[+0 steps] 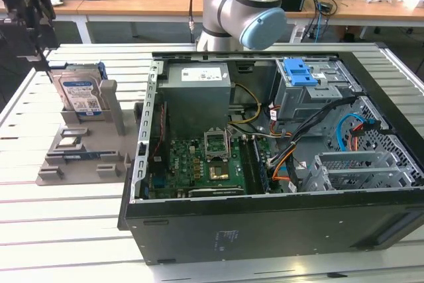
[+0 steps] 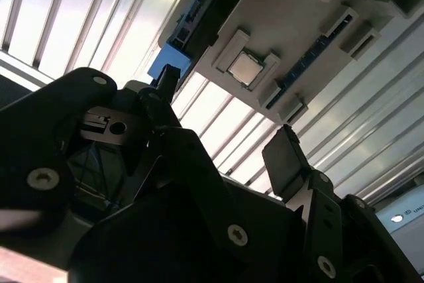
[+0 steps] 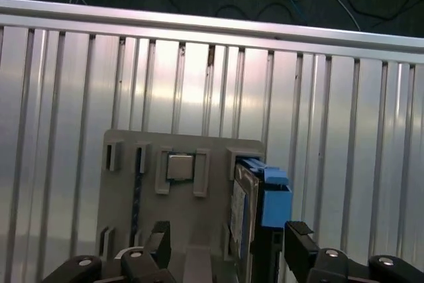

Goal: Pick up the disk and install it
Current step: 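Pick up the disk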

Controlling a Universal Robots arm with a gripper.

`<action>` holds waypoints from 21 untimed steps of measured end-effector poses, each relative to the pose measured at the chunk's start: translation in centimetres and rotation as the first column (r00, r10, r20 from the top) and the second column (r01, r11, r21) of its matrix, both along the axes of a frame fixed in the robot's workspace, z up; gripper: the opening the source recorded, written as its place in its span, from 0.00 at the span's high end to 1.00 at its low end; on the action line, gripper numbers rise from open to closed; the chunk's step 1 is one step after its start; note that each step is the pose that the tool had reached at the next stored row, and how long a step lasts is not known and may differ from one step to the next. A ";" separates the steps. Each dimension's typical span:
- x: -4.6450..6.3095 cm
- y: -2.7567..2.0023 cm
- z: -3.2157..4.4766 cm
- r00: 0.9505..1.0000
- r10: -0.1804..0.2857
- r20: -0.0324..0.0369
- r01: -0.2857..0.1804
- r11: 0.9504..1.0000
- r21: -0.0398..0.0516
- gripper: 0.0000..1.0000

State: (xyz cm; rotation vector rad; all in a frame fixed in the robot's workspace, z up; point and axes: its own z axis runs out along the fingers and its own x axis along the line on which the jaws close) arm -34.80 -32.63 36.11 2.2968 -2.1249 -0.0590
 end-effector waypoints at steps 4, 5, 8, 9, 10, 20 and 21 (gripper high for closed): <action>0.1 0.17 -0.97 0.999 -0.032 -0.002 0.032 0.999 0.000 0.22; 0.2 0.48 -1.30 0.999 -0.035 -0.002 0.035 0.999 0.000 0.22; 0.2 1.49 -1.92 0.999 -0.035 -0.002 0.035 0.999 0.000 0.22; 0.2 1.74 -2.10 0.999 -0.035 -0.002 0.035 0.999 0.000 0.22; 0.2 1.99 -2.27 0.999 -0.035 -0.003 0.035 0.999 0.000 0.22; 0.2 2.70 -4.52 0.999 -0.051 -0.003 0.051 0.999 0.000 0.22; 0.2 2.69 -4.68 0.999 -0.051 -0.004 0.051 0.999 0.000 0.22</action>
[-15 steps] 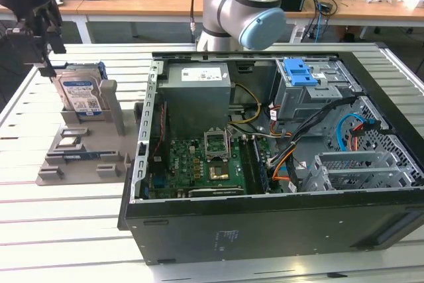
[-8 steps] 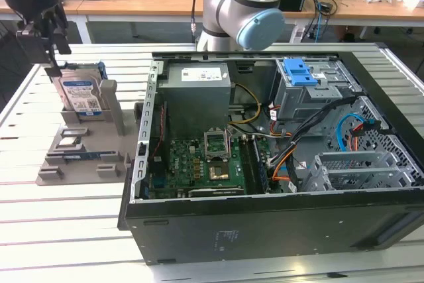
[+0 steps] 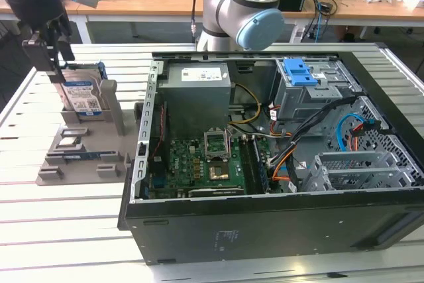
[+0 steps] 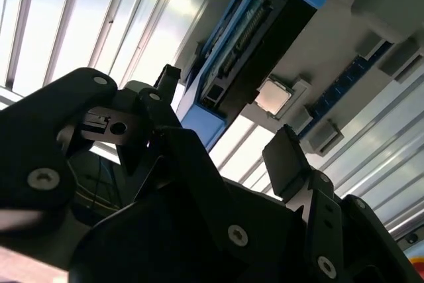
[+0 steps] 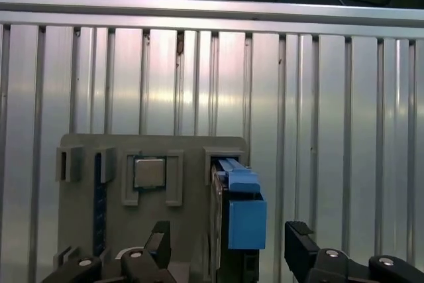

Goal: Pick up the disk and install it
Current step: 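Pick up the disk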

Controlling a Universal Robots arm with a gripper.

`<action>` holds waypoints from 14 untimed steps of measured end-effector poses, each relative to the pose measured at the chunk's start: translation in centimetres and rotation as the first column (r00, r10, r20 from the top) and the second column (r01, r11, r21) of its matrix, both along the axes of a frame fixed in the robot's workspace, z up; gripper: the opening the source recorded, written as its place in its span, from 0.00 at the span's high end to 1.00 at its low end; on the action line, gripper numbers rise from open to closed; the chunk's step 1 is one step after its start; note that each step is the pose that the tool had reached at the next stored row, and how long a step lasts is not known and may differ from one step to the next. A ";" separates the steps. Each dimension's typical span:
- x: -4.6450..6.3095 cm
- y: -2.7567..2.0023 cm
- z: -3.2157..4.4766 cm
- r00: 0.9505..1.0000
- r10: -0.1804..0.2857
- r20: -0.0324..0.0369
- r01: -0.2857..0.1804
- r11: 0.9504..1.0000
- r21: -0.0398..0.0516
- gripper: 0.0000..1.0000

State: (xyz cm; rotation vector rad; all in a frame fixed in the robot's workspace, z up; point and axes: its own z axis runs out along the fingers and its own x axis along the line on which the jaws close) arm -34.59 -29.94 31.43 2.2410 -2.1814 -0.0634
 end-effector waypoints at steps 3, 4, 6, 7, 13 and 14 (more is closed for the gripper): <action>0.0 0.00 -0.27 1.000 0.000 0.000 0.000 1.000 0.000 0.22; 0.0 0.00 -0.32 1.000 0.000 0.000 0.000 1.000 0.000 0.22; 0.0 0.00 -0.39 1.000 0.000 0.000 0.000 1.000 0.000 0.22; 0.0 0.00 -0.40 1.000 0.000 0.000 0.000 1.000 0.000 0.22; 0.0 0.00 -0.42 1.000 0.000 0.000 0.000 1.000 0.000 0.22; 0.0 0.00 -0.42 1.000 0.000 0.000 0.000 1.000 0.000 0.22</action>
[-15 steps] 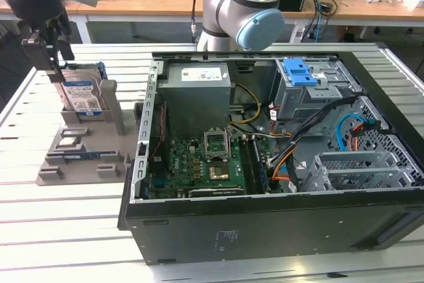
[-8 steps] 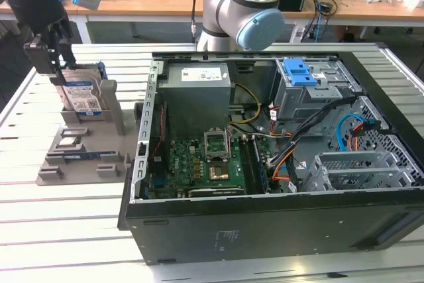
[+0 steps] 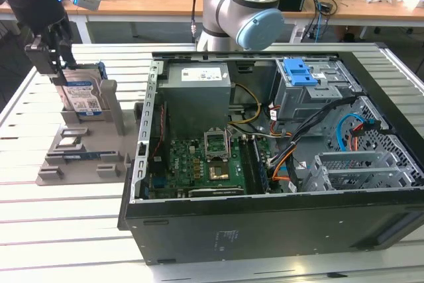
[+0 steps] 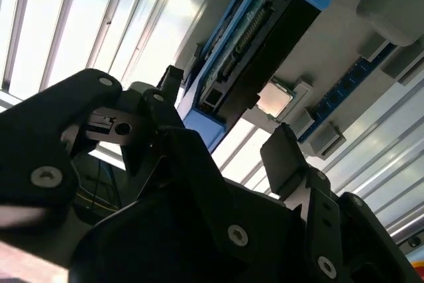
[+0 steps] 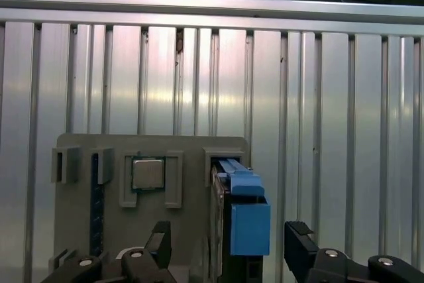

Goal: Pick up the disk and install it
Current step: 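Pick up the disk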

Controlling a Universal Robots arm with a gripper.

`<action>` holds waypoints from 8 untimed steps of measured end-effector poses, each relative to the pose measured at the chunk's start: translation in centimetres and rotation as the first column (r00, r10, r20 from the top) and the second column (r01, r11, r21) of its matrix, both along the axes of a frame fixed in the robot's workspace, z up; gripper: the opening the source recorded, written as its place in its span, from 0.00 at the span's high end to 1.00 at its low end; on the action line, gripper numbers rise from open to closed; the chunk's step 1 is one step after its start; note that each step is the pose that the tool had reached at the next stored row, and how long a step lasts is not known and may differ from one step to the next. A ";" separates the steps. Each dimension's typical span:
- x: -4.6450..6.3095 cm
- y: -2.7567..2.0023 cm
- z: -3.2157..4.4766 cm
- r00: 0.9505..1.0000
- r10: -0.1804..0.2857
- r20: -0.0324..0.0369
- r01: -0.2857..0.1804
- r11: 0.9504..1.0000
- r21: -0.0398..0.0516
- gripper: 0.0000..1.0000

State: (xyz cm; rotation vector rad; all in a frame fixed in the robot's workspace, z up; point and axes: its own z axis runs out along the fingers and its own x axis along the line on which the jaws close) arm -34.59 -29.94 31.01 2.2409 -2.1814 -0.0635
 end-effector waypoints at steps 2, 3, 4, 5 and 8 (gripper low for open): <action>0.0 0.00 0.00 1.000 0.000 0.000 0.000 1.000 0.000 0.37; 0.0 0.00 0.00 1.000 0.000 0.000 0.000 1.000 0.000 0.37; 0.0 0.00 -0.01 1.000 0.000 0.000 0.000 1.000 0.000 0.38; 0.0 0.00 -0.01 1.000 0.000 0.000 0.000 1.000 0.000 0.38; 0.0 0.00 -0.01 1.000 0.000 0.000 0.000 1.000 0.000 0.57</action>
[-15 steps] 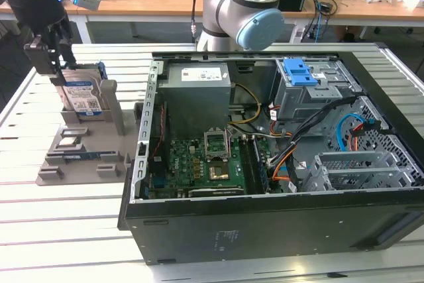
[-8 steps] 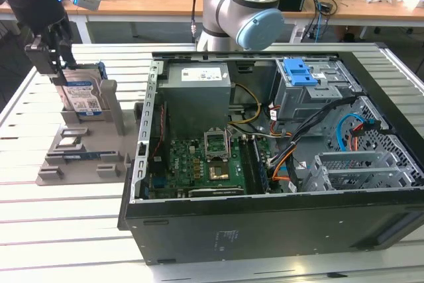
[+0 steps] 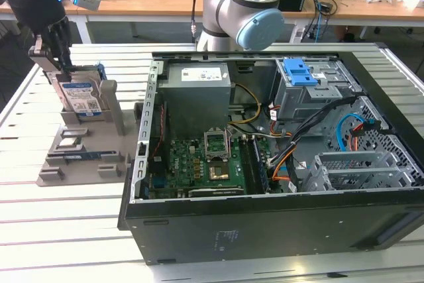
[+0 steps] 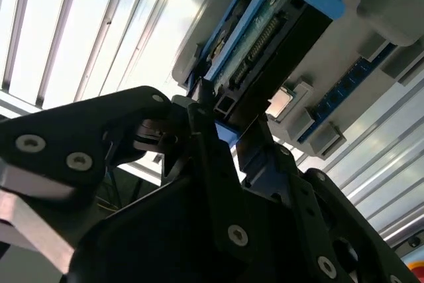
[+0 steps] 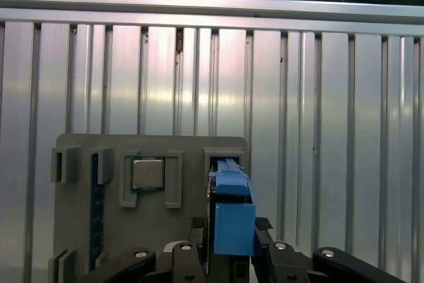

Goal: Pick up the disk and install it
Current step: 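Pick up the disk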

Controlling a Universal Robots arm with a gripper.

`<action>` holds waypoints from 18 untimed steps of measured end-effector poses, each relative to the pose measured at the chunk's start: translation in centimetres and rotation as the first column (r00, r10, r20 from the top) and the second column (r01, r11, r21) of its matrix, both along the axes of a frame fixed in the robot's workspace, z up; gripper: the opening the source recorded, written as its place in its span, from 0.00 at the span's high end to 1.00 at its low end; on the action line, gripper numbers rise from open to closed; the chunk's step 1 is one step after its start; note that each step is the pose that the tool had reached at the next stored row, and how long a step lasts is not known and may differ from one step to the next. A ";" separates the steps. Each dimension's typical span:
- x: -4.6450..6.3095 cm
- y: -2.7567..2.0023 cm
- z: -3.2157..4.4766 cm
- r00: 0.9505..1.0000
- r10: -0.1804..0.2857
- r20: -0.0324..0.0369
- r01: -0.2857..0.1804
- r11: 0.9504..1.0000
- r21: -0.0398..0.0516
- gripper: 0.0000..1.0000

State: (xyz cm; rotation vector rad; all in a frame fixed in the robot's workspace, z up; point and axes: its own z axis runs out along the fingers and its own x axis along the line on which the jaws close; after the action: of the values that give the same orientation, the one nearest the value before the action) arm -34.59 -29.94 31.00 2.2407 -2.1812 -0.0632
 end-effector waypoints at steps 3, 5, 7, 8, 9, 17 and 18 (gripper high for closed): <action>0.0 0.00 -0.01 1.000 0.000 0.000 0.000 1.000 0.000 0.63; 0.0 0.00 -0.01 1.000 0.000 0.000 0.000 1.000 0.000 0.63; 0.0 0.00 -0.01 1.000 0.000 0.000 0.000 1.000 0.000 0.63; 0.0 0.00 -0.02 1.000 0.000 0.000 0.000 1.000 0.000 0.63; 0.0 0.00 -0.02 1.000 0.000 0.000 0.000 1.000 0.000 0.63; 0.0 0.00 -0.04 1.000 0.002 0.000 -0.002 1.000 0.000 0.56; 0.0 0.00 -0.04 1.000 0.009 0.000 -0.009 1.000 0.000 0.56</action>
State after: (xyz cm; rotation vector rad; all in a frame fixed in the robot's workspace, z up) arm -34.60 -29.94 30.96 2.2509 -2.1710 -0.0633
